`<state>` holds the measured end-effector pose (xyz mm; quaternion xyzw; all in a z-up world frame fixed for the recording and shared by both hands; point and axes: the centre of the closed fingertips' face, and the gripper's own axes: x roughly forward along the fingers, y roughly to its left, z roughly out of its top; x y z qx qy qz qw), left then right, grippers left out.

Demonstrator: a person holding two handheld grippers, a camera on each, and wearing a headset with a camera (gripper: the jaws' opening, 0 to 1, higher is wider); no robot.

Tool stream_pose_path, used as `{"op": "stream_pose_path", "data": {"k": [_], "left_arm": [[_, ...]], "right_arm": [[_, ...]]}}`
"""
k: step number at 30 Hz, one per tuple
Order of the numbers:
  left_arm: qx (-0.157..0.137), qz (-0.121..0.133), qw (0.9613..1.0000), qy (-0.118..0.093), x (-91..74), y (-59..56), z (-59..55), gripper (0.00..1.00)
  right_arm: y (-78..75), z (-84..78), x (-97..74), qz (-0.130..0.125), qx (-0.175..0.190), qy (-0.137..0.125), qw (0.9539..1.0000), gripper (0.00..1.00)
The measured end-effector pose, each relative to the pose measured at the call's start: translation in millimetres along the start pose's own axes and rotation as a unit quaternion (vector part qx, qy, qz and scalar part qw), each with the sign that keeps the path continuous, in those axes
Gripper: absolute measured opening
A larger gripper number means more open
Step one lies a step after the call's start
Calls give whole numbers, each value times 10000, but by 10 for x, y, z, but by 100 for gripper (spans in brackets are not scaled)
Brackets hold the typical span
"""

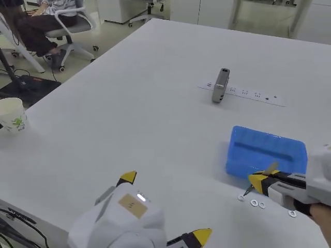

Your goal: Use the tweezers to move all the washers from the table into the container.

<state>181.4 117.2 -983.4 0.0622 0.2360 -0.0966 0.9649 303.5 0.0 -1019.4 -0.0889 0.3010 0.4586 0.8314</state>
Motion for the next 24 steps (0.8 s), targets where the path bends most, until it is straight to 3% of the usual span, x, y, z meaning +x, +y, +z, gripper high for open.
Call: {"op": "stream_pose_path", "data": {"k": [13,24], "left_arm": [[47,14,9999,114,10,6,-41,94],[48,20,9999,112,6,10,-38,93]], "right_arm": [[6,-58,62,-80,-165,81,9998,3],[82,-46,57,-183,-356,-18,9992,1]]}}
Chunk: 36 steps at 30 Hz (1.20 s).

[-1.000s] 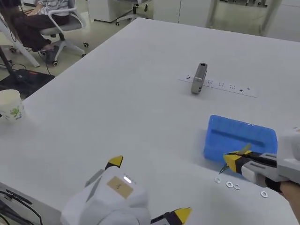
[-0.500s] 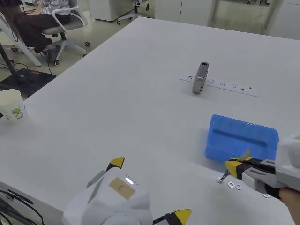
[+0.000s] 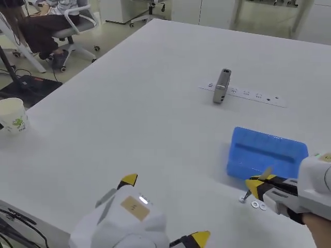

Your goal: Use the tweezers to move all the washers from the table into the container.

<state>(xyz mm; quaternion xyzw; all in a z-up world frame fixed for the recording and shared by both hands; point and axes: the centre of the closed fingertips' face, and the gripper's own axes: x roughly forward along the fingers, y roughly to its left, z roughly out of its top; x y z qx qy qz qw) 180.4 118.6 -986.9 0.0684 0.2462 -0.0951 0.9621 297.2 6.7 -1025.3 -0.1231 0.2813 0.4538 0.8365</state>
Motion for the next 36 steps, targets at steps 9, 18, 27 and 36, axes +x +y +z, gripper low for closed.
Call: {"op": "stream_pose_path", "data": {"k": [9,18,27,36], "left_arm": [[13,28,10000,17,-1,11,-8,92],[37,52,10000,47,1,18,-16,91],[45,54,10000,57,1,17,-20,91],[64,65,9999,82,1,17,-25,90]], "right_arm": [[12,1,-37,-28,108,13,9999,0],[-26,31,-11,-10,206,15,9998,2],[-51,0,23,-51,62,68,9999,2],[-24,-3,21,9,155,66,9999,3]]}}
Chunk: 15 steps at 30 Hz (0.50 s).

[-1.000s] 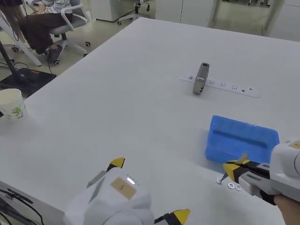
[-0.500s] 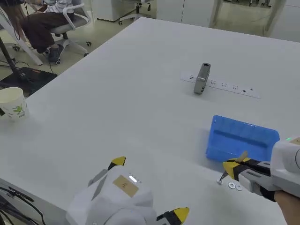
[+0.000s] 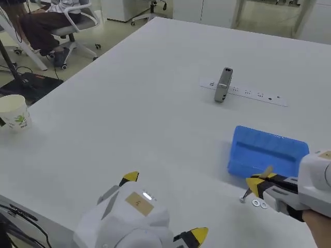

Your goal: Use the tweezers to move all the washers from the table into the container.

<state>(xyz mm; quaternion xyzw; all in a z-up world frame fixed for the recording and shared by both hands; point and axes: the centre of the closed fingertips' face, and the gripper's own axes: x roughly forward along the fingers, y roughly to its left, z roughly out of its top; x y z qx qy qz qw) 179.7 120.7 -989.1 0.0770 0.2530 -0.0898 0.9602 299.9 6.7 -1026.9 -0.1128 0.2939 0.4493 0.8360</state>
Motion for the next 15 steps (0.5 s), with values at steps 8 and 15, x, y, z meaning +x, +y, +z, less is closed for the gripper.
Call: {"op": "stream_pose_path", "data": {"k": [8,15], "left_arm": [[16,8,10000,29,0,-1,-3,90],[34,12,10000,41,-1,0,-5,90]], "right_arm": [[-4,-14,11,-36,-74,-24,10000,2],[33,-11,-1,-46,-143,-38,9999,1]]}}
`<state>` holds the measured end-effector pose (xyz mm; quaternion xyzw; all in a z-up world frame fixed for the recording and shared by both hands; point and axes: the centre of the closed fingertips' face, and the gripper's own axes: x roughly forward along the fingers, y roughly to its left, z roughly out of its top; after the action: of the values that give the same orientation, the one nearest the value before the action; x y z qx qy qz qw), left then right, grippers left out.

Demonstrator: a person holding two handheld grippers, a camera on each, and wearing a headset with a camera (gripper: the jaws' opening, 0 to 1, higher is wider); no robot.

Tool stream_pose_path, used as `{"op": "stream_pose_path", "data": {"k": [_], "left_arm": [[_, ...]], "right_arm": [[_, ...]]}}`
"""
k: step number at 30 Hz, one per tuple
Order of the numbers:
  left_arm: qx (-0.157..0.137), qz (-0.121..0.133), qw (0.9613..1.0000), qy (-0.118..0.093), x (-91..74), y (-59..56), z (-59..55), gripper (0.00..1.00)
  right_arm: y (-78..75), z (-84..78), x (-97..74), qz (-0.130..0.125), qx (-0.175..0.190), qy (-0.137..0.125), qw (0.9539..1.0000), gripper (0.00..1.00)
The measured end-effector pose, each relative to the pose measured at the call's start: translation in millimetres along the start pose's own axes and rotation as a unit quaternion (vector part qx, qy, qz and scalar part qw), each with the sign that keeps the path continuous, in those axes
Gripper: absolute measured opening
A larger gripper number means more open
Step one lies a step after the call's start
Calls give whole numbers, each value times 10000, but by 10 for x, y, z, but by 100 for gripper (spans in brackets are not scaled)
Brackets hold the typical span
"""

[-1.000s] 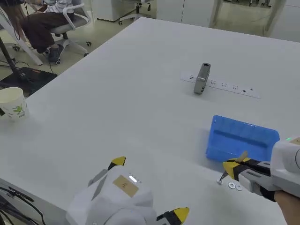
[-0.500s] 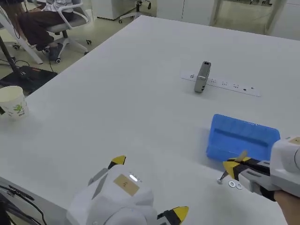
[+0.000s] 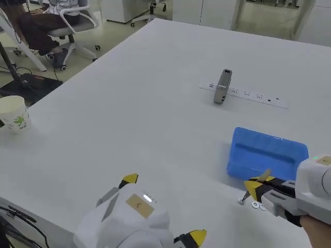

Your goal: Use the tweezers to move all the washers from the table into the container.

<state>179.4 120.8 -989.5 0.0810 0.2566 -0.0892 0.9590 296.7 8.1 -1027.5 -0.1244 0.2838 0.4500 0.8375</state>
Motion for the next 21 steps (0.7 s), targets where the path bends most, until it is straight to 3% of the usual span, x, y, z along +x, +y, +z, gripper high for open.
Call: {"op": "stream_pose_path", "data": {"k": [8,21], "left_arm": [[15,5,10000,10,1,0,-3,89],[23,47,10000,-32,-8,17,10,89]], "right_arm": [[-10,12,-24,57,72,121,9999,0],[-59,245,-168,74,53,-8,10000,0]]}}
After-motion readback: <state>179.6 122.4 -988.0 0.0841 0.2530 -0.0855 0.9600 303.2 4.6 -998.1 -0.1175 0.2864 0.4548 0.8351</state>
